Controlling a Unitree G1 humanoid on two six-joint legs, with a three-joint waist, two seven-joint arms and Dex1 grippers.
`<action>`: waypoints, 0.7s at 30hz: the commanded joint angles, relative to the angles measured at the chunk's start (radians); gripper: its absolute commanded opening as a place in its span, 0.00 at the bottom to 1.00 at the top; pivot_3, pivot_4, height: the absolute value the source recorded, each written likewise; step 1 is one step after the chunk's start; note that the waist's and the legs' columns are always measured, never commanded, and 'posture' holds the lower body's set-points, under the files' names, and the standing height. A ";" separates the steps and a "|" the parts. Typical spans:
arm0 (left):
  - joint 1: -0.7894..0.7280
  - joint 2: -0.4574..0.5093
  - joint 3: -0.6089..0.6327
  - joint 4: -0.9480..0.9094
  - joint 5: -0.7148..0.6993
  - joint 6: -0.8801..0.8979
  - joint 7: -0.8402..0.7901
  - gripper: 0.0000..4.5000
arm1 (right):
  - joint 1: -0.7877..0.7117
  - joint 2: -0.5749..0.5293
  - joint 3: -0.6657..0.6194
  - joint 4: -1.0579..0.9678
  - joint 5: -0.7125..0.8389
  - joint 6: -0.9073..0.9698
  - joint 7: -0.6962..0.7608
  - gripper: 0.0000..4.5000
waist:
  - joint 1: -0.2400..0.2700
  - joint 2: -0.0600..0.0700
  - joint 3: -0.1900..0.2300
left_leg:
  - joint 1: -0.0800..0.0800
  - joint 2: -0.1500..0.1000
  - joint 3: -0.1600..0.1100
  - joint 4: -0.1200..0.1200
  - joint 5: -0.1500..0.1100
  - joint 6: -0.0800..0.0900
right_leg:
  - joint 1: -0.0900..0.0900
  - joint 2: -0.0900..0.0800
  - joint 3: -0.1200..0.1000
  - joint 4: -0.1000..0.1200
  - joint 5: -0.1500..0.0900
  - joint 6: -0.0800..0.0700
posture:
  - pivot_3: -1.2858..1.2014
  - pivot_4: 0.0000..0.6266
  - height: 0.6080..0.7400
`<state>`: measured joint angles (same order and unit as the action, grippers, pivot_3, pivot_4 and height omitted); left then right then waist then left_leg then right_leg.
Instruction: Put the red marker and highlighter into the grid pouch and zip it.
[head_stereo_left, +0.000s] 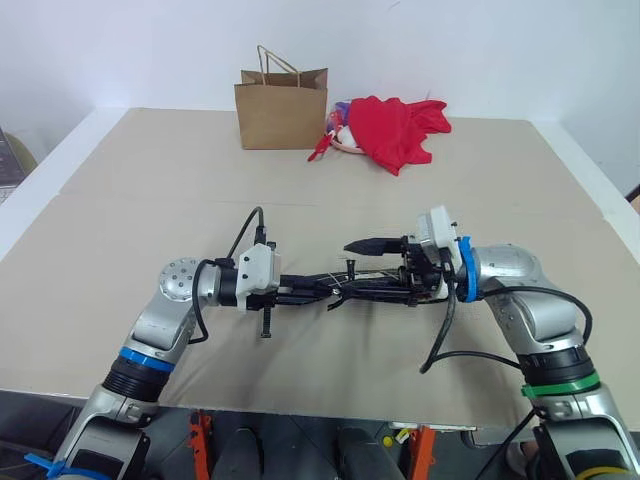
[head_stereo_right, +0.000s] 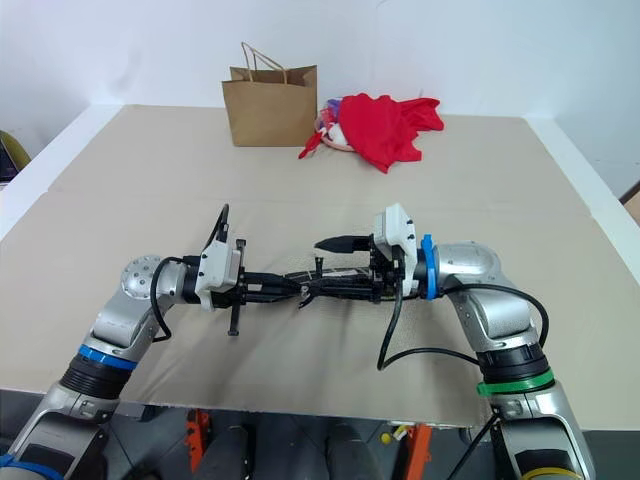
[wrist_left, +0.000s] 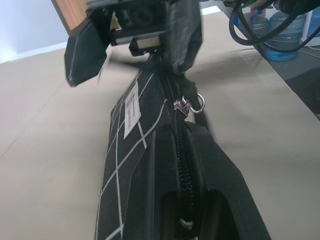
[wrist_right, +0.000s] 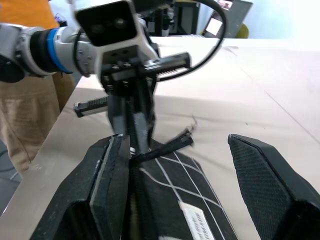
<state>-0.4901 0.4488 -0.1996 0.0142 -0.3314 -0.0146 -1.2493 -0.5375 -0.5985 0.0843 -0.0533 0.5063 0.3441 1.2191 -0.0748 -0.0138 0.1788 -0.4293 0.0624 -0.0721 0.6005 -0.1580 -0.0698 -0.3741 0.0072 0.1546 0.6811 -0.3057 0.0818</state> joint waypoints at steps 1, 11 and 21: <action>0.002 0.006 0.006 -0.046 -0.005 -0.010 0.006 0.00 | -0.029 0.010 -0.015 -0.027 0.035 0.026 0.008 0.75 | 0.000 0.000 0.000 | 0.000 0.000 0.000 0.000 0.000 0.000 | 0.000 0.000 0.000 0.000 0.000 0.000 | 0.52 0.24 1.00; 0.001 0.006 0.005 -0.045 -0.002 -0.013 0.011 0.00 | 0.000 0.001 0.001 -0.090 0.054 0.067 0.064 0.02 | 0.000 0.000 0.000 | 0.000 0.000 0.000 0.000 0.000 0.000 | 0.000 0.000 0.000 0.000 0.000 0.000 | 0.52 0.24 1.00; -0.003 0.004 0.006 -0.029 0.002 -0.026 0.009 0.00 | 0.012 -0.018 -0.012 -0.135 0.076 0.089 0.097 0.02 | 0.000 0.000 0.000 | 0.000 0.000 0.000 0.000 0.000 0.000 | 0.000 0.000 0.000 0.000 0.000 0.000 | 0.52 0.24 1.00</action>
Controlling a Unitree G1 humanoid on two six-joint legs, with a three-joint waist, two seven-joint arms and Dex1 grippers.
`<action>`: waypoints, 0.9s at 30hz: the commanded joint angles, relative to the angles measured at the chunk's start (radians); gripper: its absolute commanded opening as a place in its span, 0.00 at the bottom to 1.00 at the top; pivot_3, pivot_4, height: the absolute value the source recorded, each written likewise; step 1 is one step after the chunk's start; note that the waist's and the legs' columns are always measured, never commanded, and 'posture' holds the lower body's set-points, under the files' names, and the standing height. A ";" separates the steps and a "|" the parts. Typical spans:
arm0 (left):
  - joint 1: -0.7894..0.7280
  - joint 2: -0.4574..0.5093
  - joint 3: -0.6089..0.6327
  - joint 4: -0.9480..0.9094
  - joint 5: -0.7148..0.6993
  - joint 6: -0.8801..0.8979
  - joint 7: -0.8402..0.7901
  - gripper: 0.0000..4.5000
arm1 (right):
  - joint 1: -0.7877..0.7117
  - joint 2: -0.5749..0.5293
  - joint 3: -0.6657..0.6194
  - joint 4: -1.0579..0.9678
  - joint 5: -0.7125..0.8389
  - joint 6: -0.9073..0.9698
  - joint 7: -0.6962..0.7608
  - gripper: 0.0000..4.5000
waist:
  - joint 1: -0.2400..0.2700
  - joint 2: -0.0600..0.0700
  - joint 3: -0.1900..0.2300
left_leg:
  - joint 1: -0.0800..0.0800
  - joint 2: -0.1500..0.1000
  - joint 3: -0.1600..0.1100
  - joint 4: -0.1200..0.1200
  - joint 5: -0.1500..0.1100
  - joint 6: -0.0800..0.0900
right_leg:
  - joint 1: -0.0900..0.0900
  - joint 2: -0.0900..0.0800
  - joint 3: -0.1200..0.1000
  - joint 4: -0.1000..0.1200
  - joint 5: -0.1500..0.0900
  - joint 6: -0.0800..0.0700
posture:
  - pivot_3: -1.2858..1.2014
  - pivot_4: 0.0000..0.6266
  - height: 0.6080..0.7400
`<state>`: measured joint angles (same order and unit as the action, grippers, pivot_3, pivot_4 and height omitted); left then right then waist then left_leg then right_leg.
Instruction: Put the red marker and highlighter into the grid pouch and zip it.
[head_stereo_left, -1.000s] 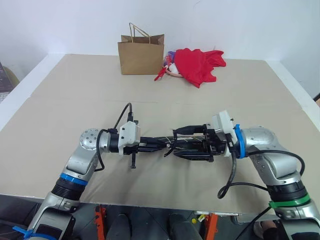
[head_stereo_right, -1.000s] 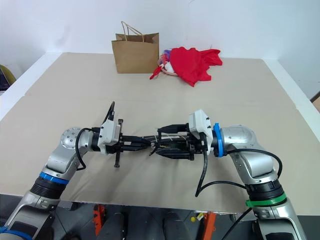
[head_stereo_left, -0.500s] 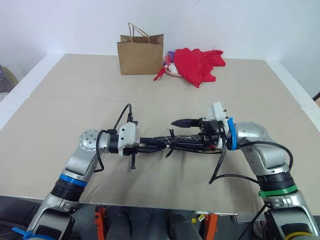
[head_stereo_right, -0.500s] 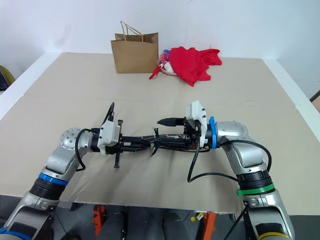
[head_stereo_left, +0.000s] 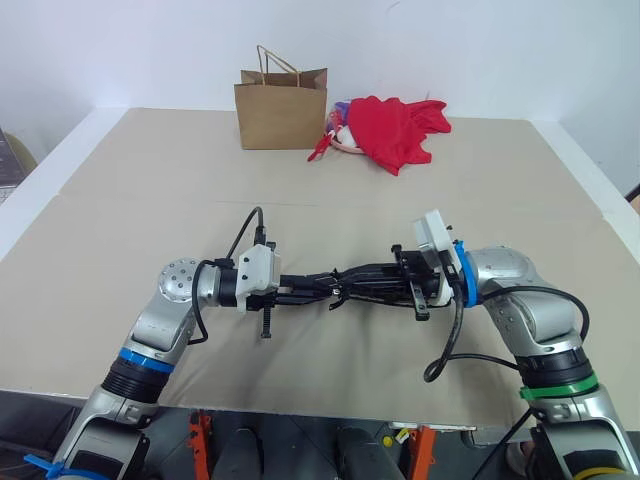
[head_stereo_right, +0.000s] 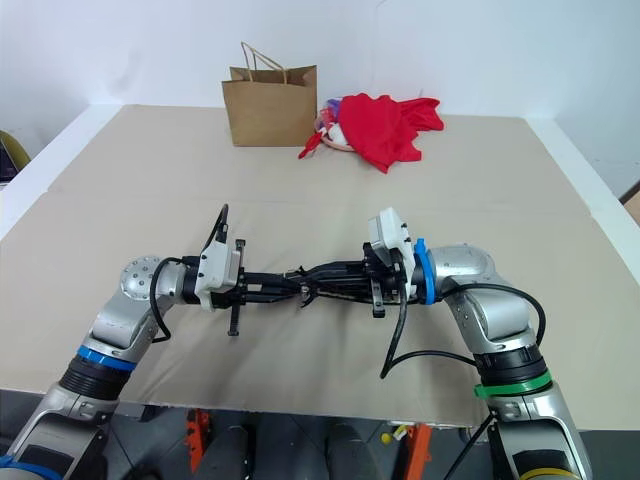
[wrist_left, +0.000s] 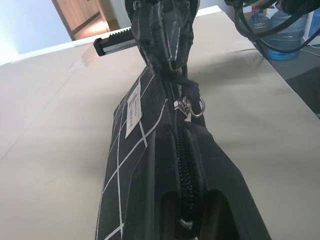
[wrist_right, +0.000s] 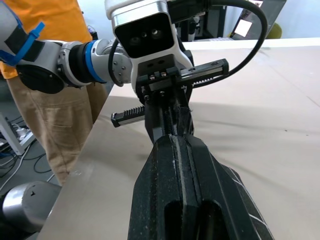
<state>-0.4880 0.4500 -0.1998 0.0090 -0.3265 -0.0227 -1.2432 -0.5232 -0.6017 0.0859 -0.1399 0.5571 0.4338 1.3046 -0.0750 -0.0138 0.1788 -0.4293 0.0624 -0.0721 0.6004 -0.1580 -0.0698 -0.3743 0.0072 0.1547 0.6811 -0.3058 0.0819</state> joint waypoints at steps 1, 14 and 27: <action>-0.005 0.003 0.007 -0.021 -0.001 -0.021 0.003 0.00 | -0.001 -0.019 -0.019 -0.054 0.028 -0.002 0.014 0.02 | 0.000 0.000 0.000 | 0.000 0.000 0.000 0.000 0.000 0.000 | 0.000 0.000 0.000 0.000 0.000 0.000 | 0.52 0.24 1.00; -0.025 0.036 0.034 0.037 -0.004 -0.048 -0.025 0.00 | 0.253 -0.315 -0.262 -0.006 0.034 -0.133 0.186 0.02 | 0.005 -0.001 0.000 | -0.001 0.000 0.000 0.000 0.000 0.000 | 0.000 0.000 0.000 -0.001 -0.001 0.001 | 0.52 0.24 1.00; -0.008 0.117 0.035 0.055 -0.025 0.006 -0.088 0.00 | 0.327 -0.411 -0.385 0.177 0.015 -0.214 0.166 0.02 | -0.003 -0.001 0.001 | 0.001 0.000 0.000 0.000 0.000 0.000 | 0.000 0.000 0.000 0.000 0.000 0.000 | 0.52 0.24 1.00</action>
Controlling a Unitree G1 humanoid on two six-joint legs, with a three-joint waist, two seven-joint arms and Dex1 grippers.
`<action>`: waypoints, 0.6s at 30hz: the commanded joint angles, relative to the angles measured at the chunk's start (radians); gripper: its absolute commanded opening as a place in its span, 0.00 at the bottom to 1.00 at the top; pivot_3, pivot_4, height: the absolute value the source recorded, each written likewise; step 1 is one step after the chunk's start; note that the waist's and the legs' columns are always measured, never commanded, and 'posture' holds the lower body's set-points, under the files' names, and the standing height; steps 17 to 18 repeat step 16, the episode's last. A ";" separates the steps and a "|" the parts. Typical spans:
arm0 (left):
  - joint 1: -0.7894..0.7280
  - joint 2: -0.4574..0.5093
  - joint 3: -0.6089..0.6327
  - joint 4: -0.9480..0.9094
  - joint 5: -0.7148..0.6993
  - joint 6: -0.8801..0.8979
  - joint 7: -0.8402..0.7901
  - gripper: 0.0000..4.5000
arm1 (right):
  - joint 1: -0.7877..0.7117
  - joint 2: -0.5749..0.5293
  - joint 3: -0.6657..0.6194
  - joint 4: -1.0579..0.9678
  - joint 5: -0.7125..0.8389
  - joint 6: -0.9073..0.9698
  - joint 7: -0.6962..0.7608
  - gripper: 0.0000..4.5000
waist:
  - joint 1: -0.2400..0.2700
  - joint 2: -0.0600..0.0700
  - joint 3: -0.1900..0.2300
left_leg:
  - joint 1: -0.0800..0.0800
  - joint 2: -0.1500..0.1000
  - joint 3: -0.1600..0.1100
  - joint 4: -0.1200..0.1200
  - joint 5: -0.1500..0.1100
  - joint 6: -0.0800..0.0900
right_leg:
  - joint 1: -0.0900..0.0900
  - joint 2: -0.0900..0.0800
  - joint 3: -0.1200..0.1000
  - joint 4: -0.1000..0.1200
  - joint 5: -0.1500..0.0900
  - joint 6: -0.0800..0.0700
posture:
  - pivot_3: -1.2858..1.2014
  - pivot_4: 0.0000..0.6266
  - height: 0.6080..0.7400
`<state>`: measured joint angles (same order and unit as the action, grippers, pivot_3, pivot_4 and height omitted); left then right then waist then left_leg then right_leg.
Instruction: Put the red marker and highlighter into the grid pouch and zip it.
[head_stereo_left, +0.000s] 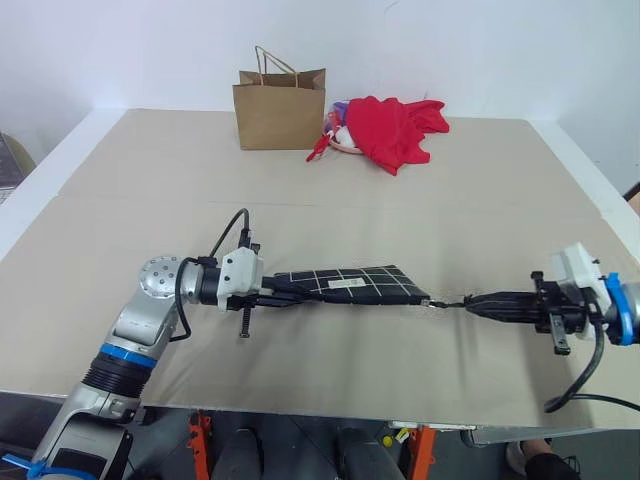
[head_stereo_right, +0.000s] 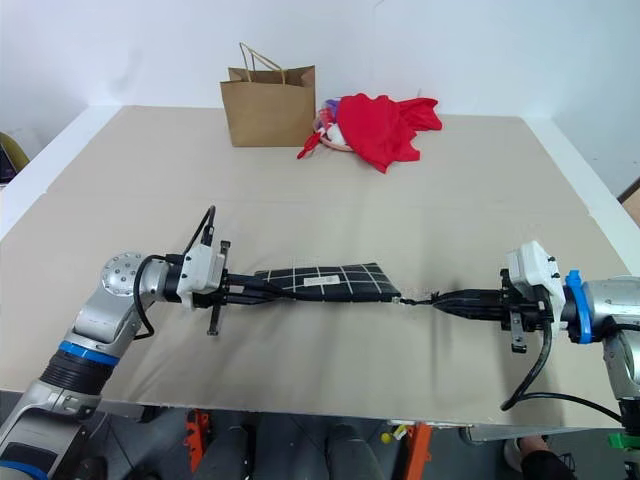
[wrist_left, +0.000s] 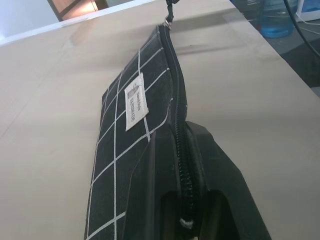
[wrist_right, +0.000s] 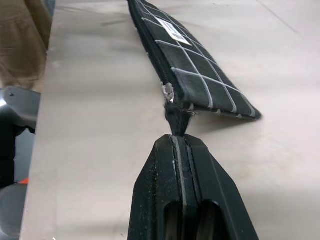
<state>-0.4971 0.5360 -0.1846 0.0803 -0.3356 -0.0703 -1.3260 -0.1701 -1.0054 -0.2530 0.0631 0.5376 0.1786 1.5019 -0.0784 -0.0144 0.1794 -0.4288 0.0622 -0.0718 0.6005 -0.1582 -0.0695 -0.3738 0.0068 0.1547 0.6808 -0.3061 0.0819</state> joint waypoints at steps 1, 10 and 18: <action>0.003 0.042 0.020 -0.032 -0.038 0.121 -0.007 0.09 | -0.040 -0.003 -0.045 -0.038 0.057 0.095 -0.065 0.00 | 0.000 0.000 0.000 | 0.000 0.000 0.000 0.000 0.000 0.000 | 0.000 0.000 0.000 0.000 0.000 0.000 | 0.52 0.24 1.00; 0.014 0.041 0.160 -0.116 -0.154 0.411 0.191 0.87 | -0.088 0.106 -0.120 -0.066 0.159 0.339 -0.365 0.75 | 0.000 -0.001 0.001 | -0.001 0.000 0.000 0.000 0.000 0.000 | 0.000 0.000 0.000 0.000 0.000 0.000 | 0.52 0.24 1.00; 0.129 0.031 0.247 -0.119 -0.035 0.416 0.465 1.00 | -0.008 0.224 -0.179 -0.085 0.089 0.276 -0.565 0.98 | 0.000 -0.001 0.001 | 0.000 0.000 0.000 -0.001 0.000 0.000 | 0.000 0.000 0.000 0.000 -0.001 0.000 | 0.52 0.24 1.00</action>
